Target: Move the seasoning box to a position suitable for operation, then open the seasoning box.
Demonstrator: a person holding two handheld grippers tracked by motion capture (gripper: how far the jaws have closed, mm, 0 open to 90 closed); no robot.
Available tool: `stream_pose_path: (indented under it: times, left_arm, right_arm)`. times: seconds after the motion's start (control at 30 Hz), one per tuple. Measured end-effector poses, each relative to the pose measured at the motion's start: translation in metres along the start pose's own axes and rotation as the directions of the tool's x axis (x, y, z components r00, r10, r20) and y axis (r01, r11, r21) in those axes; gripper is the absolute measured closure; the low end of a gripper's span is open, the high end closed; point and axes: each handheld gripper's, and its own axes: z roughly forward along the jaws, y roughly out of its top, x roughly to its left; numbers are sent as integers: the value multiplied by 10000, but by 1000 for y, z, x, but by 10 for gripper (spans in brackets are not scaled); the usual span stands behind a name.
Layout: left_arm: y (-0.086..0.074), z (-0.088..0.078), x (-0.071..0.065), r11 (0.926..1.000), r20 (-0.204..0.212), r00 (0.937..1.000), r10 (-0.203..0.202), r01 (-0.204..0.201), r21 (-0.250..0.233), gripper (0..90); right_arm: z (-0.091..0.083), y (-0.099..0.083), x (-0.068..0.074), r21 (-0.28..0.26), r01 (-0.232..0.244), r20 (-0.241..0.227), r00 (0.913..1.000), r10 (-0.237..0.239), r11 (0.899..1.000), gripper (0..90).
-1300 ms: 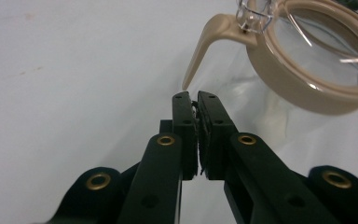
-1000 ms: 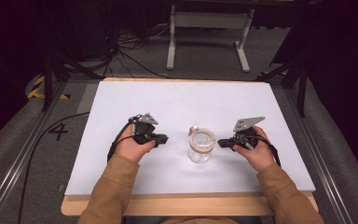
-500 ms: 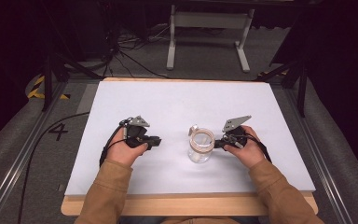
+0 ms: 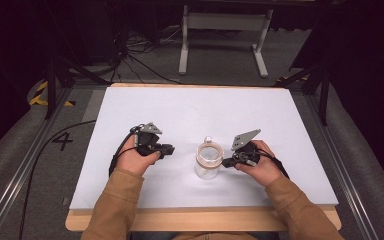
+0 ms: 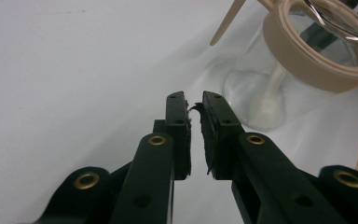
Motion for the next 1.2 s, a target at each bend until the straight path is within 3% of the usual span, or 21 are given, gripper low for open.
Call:
stream_pose_path:
  times: [0.27,0.43,0.5,0.67,0.83,0.93,1.0,1.03,1.13,1.2]
  left_arm:
    - [5,8,-2,9999,159,9998,146,-147,33,817]
    - [10,8,-3,9997,220,9995,235,-233,-123,834]
    - [17,8,-4,9982,360,9984,439,-424,-420,849]
    - [32,8,-12,9870,890,9924,848,-714,-1442,877]
    - [43,11,-16,9760,1050,9879,1142,-918,-1977,894]
    - [49,17,-17,9676,1225,9860,1130,-812,-2391,896]
    - [54,21,-16,9715,1147,9885,984,-705,-2261,897]
    - [55,24,-17,9693,1278,9873,946,-620,-2379,897]
    - [59,31,-19,9719,1574,9821,1033,-660,-2260,897]
    - [64,39,-24,9718,1638,9766,1393,-1031,-2119,897]
  right_arm:
    - [4,0,9,-78,-17,-102,9999,16,10000,899]
    - [-8,-6,6,-410,-318,181,9993,326,9987,899]
    - [-15,-11,3,-580,-473,330,9982,493,9972,899]
    - [-31,-23,3,-945,-877,563,9940,933,9917,899]
    - [-37,-32,9,-1010,-1008,715,9915,1083,9898,898]
    - [-40,-35,14,-1059,-1032,764,9908,1116,9890,897]
    - [-41,-37,18,-1153,-1040,702,9912,1125,9879,896]
    - [-42,-38,20,-1180,-1053,686,9911,1139,9874,896]
    - [-42,-41,24,-1149,-1073,721,9906,1160,9876,896]
    - [-42,-44,28,-1149,-1066,699,9909,1150,9876,896]
